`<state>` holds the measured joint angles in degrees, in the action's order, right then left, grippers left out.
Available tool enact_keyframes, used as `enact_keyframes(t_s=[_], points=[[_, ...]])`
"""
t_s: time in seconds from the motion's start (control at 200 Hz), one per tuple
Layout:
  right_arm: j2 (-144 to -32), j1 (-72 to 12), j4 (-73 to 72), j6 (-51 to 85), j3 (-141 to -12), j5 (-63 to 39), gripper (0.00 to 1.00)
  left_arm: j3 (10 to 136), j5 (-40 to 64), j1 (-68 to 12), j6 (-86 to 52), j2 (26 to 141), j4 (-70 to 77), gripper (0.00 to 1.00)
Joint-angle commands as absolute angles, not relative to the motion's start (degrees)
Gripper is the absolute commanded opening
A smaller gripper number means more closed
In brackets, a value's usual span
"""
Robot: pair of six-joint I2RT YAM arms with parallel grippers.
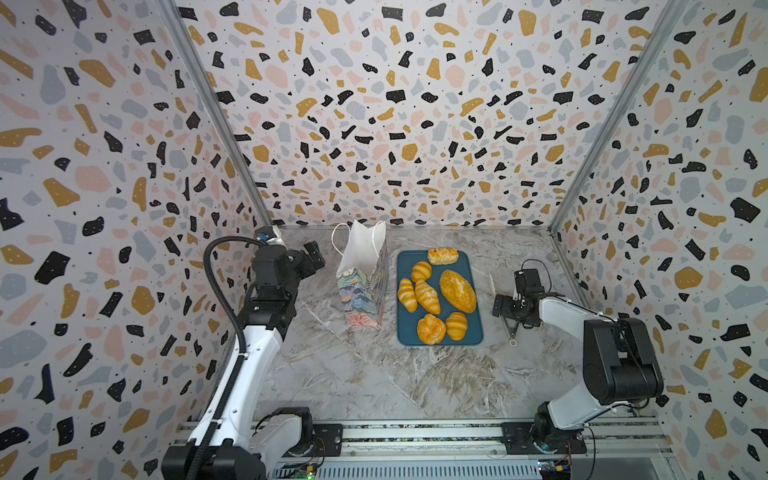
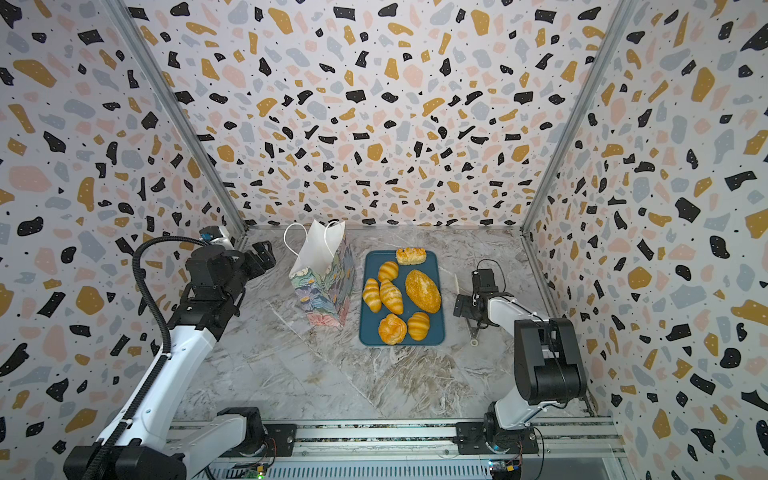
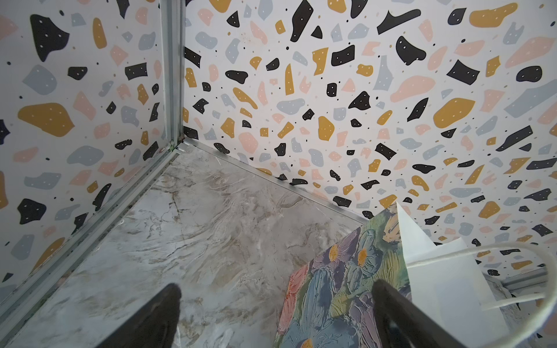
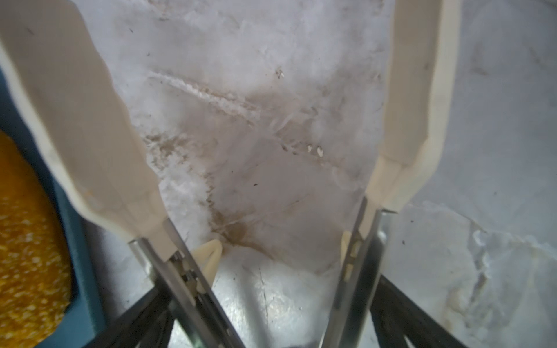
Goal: Pack bread into a paper bag
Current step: Place the pair of food tongs at the middle-right of the table, then pick up the pair of food tongs from the middle-right of the table.
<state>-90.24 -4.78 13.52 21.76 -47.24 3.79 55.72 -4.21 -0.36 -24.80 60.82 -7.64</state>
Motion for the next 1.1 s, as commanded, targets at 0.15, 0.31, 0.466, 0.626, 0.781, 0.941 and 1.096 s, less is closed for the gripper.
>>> enact_keyframes(t_s=[0.15, 0.31, 0.466, 0.626, 0.781, 0.941, 1.096], points=[[-80.86, -5.05, 11.39, 20.84, -42.05, 3.82, 0.99, 54.67, -4.54, 0.00, -24.10, 59.94, -5.54, 0.99], [-79.18, -6.17, 8.79, 19.27, -39.06, 4.70, 0.99, 54.50, -4.66, 0.00, -24.07, 59.68, -5.43, 0.99], [-80.69, -7.93, 6.88, 18.22, -38.08, 6.58, 0.98, 54.39, -4.92, 0.00, -24.01, 59.42, -5.47, 1.00], [-82.66, -7.91, 5.85, 18.10, -38.32, 8.55, 0.95, 54.23, -5.43, 0.00, -23.91, 59.16, -5.35, 0.99], [-84.14, -7.83, 4.95, 18.01, -38.85, 10.67, 0.92, 54.14, -5.70, 0.00, -23.81, 59.14, -5.28, 0.99], [-84.79, -7.82, 2.94, 17.13, -38.94, 9.43, 0.89, 54.05, -5.98, 0.00, -23.65, 58.99, -5.36, 1.00], [-85.89, -7.08, 1.52, 17.10, -39.19, 6.96, 0.85, 53.97, -6.06, -0.01, -23.64, 58.98, -5.29, 1.00]])
